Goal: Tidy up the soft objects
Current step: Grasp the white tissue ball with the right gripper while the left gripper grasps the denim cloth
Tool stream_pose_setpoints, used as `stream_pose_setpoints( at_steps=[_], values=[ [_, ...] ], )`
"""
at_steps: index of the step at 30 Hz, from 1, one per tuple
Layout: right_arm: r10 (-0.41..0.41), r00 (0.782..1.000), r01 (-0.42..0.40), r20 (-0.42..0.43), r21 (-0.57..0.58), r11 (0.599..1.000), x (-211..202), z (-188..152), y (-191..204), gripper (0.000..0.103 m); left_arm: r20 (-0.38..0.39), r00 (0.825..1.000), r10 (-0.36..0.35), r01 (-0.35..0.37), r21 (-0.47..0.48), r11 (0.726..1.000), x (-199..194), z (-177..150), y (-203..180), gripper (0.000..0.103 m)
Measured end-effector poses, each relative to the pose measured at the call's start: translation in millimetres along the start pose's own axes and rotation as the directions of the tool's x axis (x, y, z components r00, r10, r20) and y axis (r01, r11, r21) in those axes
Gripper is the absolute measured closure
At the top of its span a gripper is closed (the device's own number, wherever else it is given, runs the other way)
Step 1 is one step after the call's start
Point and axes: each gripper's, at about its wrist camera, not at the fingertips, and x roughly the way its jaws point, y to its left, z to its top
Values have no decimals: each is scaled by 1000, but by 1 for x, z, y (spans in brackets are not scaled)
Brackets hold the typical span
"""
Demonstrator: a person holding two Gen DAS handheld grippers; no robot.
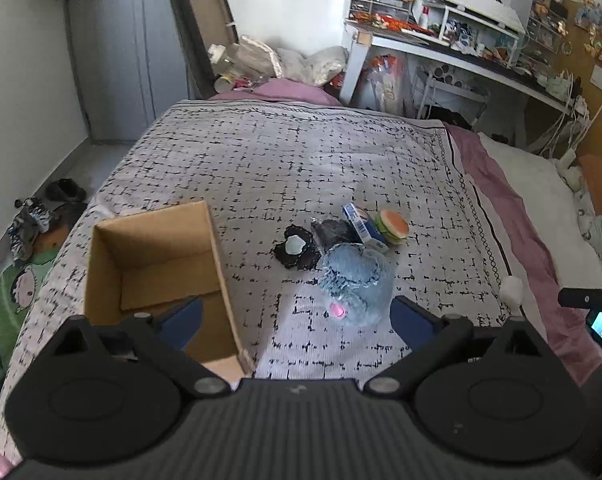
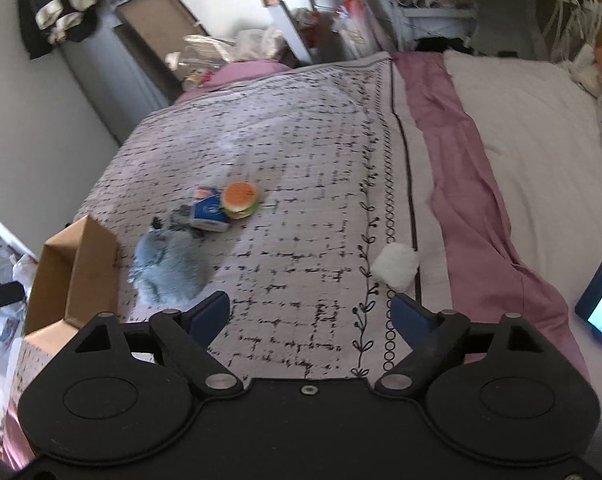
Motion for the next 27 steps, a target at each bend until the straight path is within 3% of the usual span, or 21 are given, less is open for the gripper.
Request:
stream_pose_setpoints(
  at_steps=[11, 27],
  values=[
    [-72, 996, 78, -60, 111, 991, 44, 14, -25, 28, -35, 999, -37, 39, 57, 998, 58, 21, -7, 10],
    [-137, 978, 158, -159, 130, 979, 109, 24, -39, 30, -103, 992, -67, 80, 120, 990, 134, 29, -20, 23]
  ],
)
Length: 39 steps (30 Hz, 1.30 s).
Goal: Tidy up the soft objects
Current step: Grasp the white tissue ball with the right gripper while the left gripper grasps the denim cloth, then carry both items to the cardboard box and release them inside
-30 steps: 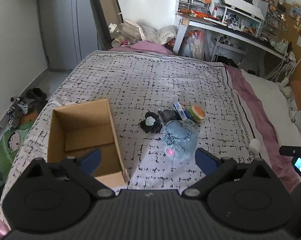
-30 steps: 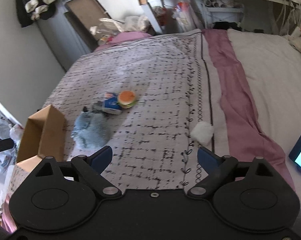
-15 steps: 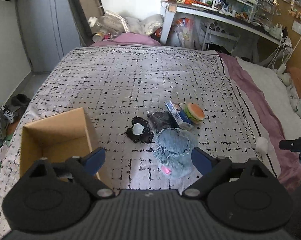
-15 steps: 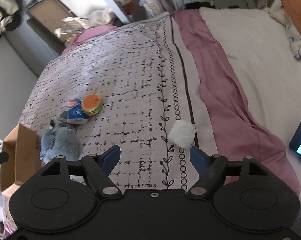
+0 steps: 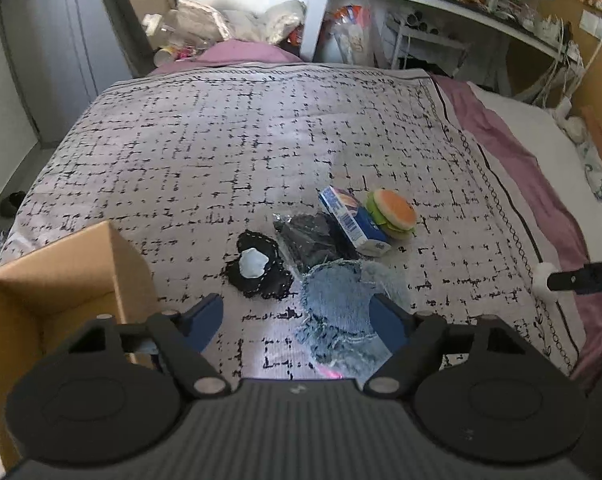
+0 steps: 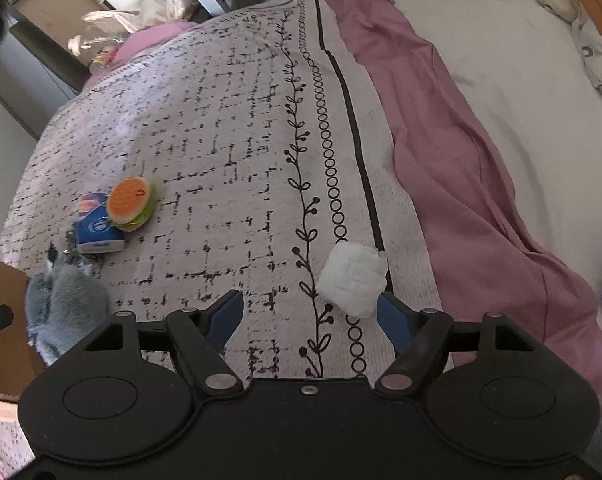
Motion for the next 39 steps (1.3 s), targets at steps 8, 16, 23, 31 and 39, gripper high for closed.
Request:
stream_pose_setpoints(
  at_steps=[8, 16, 23, 31, 39],
  values=[
    [-61, 998, 62, -28, 28, 998, 22, 2, -6, 33, -39, 997, -62, 62, 16, 998, 28, 2, -7, 24],
    [-137, 990, 139, -36, 61, 988, 41, 4, -17, 40, -39, 989, -144, 143, -11, 990, 39, 1, -12, 50],
    [-114, 993, 115, -18, 65, 991, 36, 2, -11, 59, -6, 989, -147, 147, -14, 989, 28, 1, -13, 67],
    [-39, 999, 37, 30, 67, 997, 5, 1, 0, 59, 54, 992, -116, 119, -46, 992, -1, 0, -5, 67],
    [36, 996, -38, 86, 15, 999, -25, 1, 32, 59, 108, 991, -78, 86, -71, 994, -36, -4, 10, 67]
  ],
)
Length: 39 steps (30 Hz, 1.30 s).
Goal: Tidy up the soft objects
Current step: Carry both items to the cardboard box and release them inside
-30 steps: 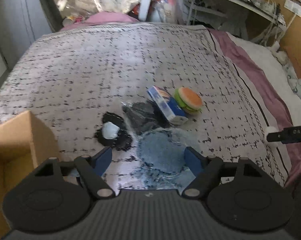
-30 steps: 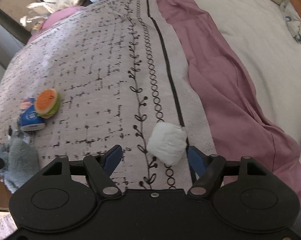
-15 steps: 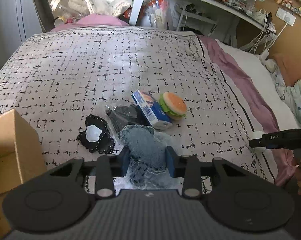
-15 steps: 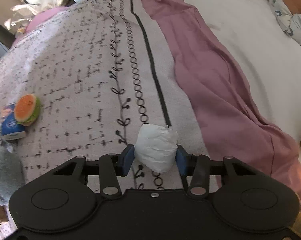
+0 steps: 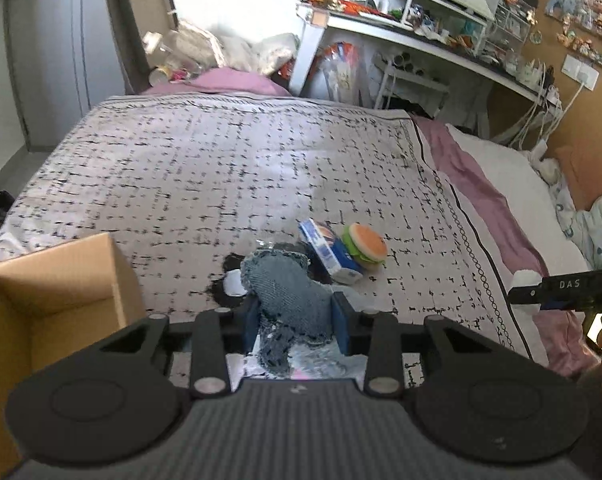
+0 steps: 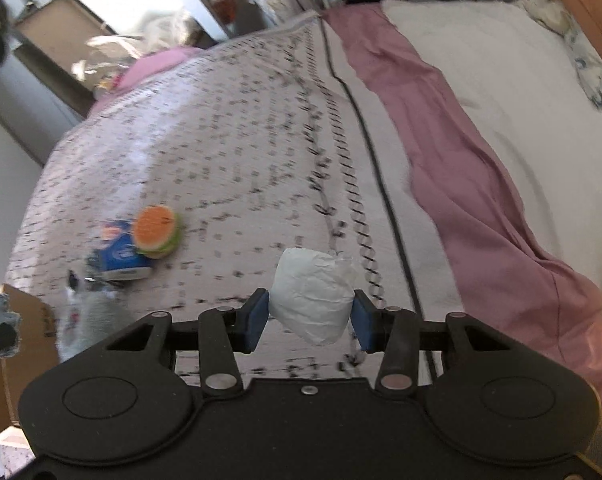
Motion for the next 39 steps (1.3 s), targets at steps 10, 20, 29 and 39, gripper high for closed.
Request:
stream_pose_setpoints(
  at_steps=[10, 20, 29, 39],
  values=[
    [77, 995, -72, 55, -92, 993, -28, -11, 47, 59, 30, 999, 45, -43, -60, 997, -33, -13, 26, 67],
    [141, 986, -120, 86, -211, 970, -40, -25, 98, 59, 42, 995, 94, -89, -106, 990, -56, -30, 63, 67],
    [158, 984, -129, 78, -287, 949, -38, -39, 139, 59, 15, 992, 124, -122, -116, 986, -60, -40, 105, 67],
    [187, 981, -157, 43, -378, 912, -30, -55, 194, 59, -101, 988, 120, -131, -113, 985, -29, -49, 149, 67]
  ],
)
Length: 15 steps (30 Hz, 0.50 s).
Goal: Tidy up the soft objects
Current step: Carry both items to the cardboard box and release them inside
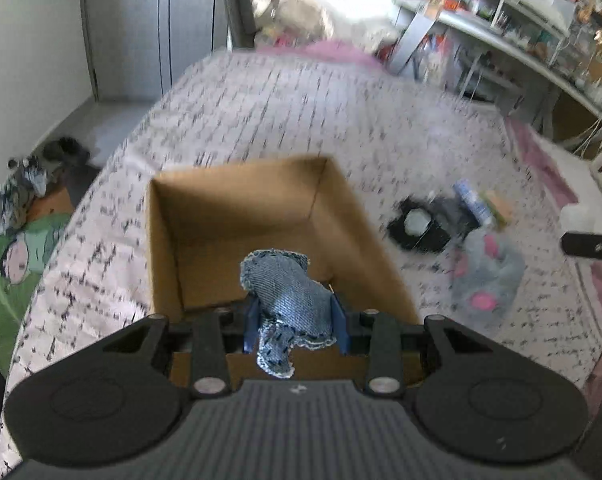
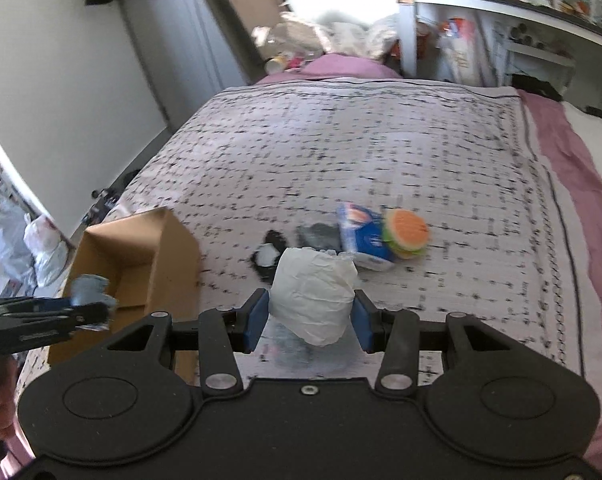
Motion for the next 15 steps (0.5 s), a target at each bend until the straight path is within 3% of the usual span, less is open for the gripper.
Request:
stream_pose_setpoints(
  at_steps=[9, 15],
  values=[
    [61, 998, -62, -23, -54, 997, 12, 3, 43, 59, -110, 994, 17, -9, 73, 997, 27, 3, 3, 66],
    [109, 990, -120, -84, -130, 984, 24, 10, 75, 59, -119, 993, -1, 9, 72, 997, 25, 4, 0, 59]
  ],
)
